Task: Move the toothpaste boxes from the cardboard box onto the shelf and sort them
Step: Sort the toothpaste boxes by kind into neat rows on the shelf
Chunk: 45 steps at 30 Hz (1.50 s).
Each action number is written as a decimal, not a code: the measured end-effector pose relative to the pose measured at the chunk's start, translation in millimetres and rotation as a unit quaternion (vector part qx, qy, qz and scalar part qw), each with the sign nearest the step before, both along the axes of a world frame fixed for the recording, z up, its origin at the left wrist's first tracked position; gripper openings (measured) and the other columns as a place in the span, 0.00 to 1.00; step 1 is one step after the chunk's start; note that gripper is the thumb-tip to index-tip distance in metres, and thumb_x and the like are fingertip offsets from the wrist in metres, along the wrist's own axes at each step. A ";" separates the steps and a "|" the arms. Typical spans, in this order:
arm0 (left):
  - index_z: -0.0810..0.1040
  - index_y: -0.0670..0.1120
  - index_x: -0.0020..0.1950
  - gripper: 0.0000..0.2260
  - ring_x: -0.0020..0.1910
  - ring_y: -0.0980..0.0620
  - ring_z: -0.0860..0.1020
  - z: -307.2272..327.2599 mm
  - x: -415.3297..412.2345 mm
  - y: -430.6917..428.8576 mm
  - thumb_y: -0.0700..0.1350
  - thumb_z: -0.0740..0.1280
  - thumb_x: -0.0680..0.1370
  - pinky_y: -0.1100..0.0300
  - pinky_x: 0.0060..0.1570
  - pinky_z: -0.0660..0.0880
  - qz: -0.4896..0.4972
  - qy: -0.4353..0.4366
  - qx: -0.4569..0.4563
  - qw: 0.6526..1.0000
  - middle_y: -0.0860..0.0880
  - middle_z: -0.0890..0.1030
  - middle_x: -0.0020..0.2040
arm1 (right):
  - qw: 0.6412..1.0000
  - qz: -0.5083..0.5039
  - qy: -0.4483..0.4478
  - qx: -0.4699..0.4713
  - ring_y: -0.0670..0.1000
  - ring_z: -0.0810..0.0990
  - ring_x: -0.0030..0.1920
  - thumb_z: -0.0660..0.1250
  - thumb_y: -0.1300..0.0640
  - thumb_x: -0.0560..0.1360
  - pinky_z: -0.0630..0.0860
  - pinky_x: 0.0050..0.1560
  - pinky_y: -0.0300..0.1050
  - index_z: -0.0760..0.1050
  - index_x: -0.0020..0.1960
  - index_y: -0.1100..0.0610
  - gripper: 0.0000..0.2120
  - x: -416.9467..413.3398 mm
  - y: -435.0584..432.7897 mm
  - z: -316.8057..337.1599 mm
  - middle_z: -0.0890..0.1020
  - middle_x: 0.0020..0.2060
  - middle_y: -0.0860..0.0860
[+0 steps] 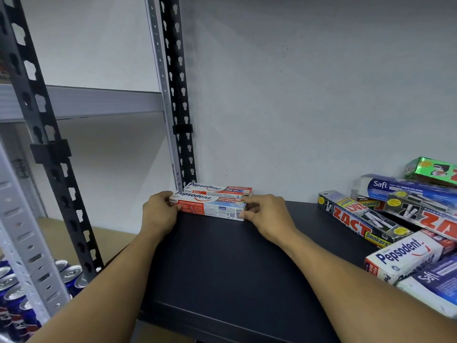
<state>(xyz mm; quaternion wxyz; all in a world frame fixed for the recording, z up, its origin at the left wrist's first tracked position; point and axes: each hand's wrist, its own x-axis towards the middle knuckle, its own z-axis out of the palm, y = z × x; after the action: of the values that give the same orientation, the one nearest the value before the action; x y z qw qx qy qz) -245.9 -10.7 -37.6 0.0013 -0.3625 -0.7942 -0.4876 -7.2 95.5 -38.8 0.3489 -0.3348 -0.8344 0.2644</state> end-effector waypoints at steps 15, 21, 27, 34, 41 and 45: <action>0.71 0.43 0.72 0.21 0.74 0.44 0.65 5.8 74.0 -22.6 0.39 0.66 0.79 0.54 0.72 0.62 -0.084 0.199 0.014 0.976 0.44 0.59 0.78 | 0.989 -0.075 0.126 -0.031 0.45 0.79 0.58 0.72 0.53 0.75 0.75 0.56 0.39 0.77 0.67 0.49 0.20 79.5 -56.6 45.5 0.80 0.63 0.46; 0.76 0.50 0.65 0.15 0.70 0.54 0.69 -1.5 149.7 -22.5 0.44 0.69 0.78 0.62 0.69 0.63 -0.259 0.264 0.000 0.929 0.51 0.70 0.71 | 0.991 -0.075 0.107 -0.034 0.39 0.81 0.51 0.73 0.52 0.74 0.77 0.56 0.41 0.82 0.57 0.44 0.12 170.6 -81.2 70.4 0.84 0.51 0.41; 0.76 0.59 0.65 0.17 0.57 0.65 0.78 -5.1 253.6 -19.0 0.55 0.71 0.76 0.59 0.62 0.75 -0.424 0.092 -0.003 0.901 0.59 0.79 0.60 | 0.986 -0.126 -0.080 0.073 0.38 0.78 0.54 0.72 0.53 0.76 0.71 0.50 0.34 0.83 0.56 0.43 0.10 270.2 -84.2 82.5 0.82 0.53 0.39; 0.79 0.60 0.63 0.12 0.49 0.59 0.79 2.4 317.2 -16.3 0.55 0.66 0.80 0.61 0.53 0.76 -0.468 0.087 -0.026 0.879 0.58 0.82 0.56 | 0.943 -0.175 -0.241 0.146 0.48 0.60 0.77 0.68 0.48 0.78 0.55 0.77 0.57 0.79 0.59 0.36 0.11 340.6 -62.6 33.0 0.65 0.75 0.38; 0.81 0.54 0.56 0.08 0.42 0.62 0.76 -6.9 305.7 -27.6 0.45 0.65 0.81 0.74 0.41 0.68 -0.360 0.119 0.073 0.922 0.58 0.79 0.49 | 0.946 -0.226 -0.187 0.134 0.48 0.56 0.78 0.66 0.45 0.78 0.40 0.75 0.68 0.77 0.62 0.35 0.13 327.9 -73.2 29.4 0.66 0.73 0.36; 0.79 0.53 0.56 0.07 0.50 0.64 0.75 -6.6 302.5 -27.8 0.45 0.62 0.82 0.76 0.45 0.67 -0.313 0.073 0.121 0.939 0.56 0.79 0.53 | 0.958 -0.143 -0.221 0.117 0.42 0.50 0.78 0.55 0.28 0.73 0.25 0.70 0.66 0.70 0.66 0.29 0.23 307.8 -100.6 31.5 0.66 0.71 0.31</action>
<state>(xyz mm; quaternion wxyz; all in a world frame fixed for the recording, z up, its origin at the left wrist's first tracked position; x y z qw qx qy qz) 56.5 -38.5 -44.2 -0.0493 -0.6242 -0.5733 -0.5285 300.6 -5.1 -7.3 0.2267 -0.4573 -0.8594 0.0318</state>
